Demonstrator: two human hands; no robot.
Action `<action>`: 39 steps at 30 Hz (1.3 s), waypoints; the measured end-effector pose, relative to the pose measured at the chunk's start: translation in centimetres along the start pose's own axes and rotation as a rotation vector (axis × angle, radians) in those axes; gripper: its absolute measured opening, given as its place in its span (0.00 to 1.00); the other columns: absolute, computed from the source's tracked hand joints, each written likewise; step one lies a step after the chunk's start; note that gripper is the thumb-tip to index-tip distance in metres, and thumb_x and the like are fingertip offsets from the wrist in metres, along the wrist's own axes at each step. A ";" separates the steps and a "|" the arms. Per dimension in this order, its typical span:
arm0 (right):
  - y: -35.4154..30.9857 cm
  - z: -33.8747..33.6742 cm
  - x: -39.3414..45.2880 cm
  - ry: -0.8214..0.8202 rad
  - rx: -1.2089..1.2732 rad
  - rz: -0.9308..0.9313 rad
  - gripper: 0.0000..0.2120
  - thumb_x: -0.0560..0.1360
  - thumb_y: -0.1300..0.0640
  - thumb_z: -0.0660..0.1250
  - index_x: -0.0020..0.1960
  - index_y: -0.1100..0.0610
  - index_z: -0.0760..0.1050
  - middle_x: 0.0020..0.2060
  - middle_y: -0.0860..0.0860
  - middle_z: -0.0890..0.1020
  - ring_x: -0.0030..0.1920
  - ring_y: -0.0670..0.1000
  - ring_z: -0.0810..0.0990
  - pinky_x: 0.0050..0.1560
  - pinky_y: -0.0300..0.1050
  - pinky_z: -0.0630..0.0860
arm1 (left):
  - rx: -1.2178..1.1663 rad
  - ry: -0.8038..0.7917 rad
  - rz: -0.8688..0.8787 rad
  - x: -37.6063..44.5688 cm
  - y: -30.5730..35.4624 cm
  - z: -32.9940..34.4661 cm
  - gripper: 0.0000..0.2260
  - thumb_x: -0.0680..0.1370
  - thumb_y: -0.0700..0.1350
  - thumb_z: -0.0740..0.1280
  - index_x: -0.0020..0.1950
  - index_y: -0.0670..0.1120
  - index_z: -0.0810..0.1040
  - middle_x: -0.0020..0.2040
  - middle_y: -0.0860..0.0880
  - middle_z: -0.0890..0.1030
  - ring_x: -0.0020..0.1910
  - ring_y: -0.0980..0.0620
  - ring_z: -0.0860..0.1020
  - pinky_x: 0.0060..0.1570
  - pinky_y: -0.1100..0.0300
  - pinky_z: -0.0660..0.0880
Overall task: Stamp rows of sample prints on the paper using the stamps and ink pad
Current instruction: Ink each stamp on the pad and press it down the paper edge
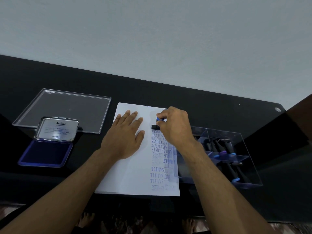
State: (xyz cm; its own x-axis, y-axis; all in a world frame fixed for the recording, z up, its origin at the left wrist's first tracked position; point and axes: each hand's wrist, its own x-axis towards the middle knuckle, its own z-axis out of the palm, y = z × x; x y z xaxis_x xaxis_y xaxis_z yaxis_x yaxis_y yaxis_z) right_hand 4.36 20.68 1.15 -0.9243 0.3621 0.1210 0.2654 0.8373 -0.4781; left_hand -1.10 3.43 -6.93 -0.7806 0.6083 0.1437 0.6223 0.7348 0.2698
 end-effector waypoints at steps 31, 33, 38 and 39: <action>2.4 -2.1 -0.9 0.382 0.693 0.284 0.06 0.70 0.59 0.74 0.44 0.49 0.82 0.37 0.46 0.84 0.40 0.47 0.84 0.42 0.51 0.83 | 0.017 -0.005 -0.002 -0.1 0.1 -0.3 0.34 0.79 0.62 0.41 0.79 0.49 0.64 0.81 0.47 0.59 0.81 0.47 0.52 0.79 0.48 0.48; 2.6 -1.8 -0.9 0.379 0.707 0.302 0.07 0.70 0.59 0.74 0.44 0.48 0.82 0.38 0.46 0.84 0.40 0.48 0.84 0.42 0.53 0.83 | 0.016 -0.005 0.001 -0.1 0.1 -0.2 0.34 0.79 0.62 0.41 0.79 0.49 0.64 0.81 0.47 0.59 0.81 0.46 0.53 0.79 0.48 0.48; 2.7 -1.9 -1.0 0.374 0.702 0.299 0.07 0.71 0.59 0.74 0.46 0.49 0.82 0.38 0.46 0.84 0.40 0.47 0.84 0.43 0.52 0.83 | 0.017 -0.013 -0.004 -0.1 0.0 -0.1 0.33 0.79 0.62 0.42 0.80 0.49 0.63 0.81 0.48 0.58 0.81 0.47 0.52 0.79 0.48 0.48; 2.7 -1.9 -1.0 0.372 0.699 0.297 0.07 0.71 0.59 0.74 0.46 0.49 0.82 0.38 0.46 0.84 0.40 0.47 0.84 0.43 0.52 0.83 | 0.016 -0.012 -0.003 -0.1 0.0 0.0 0.33 0.79 0.62 0.42 0.80 0.49 0.63 0.81 0.48 0.58 0.81 0.47 0.51 0.79 0.48 0.47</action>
State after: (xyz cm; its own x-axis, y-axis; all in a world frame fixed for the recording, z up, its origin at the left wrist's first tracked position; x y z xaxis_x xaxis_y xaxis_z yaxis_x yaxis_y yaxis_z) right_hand 6.52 23.39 1.41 -0.6597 0.7410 0.1252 0.1389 0.2840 -0.9487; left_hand -1.07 3.37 -6.90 -0.7818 0.6095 0.1315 0.6209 0.7414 0.2546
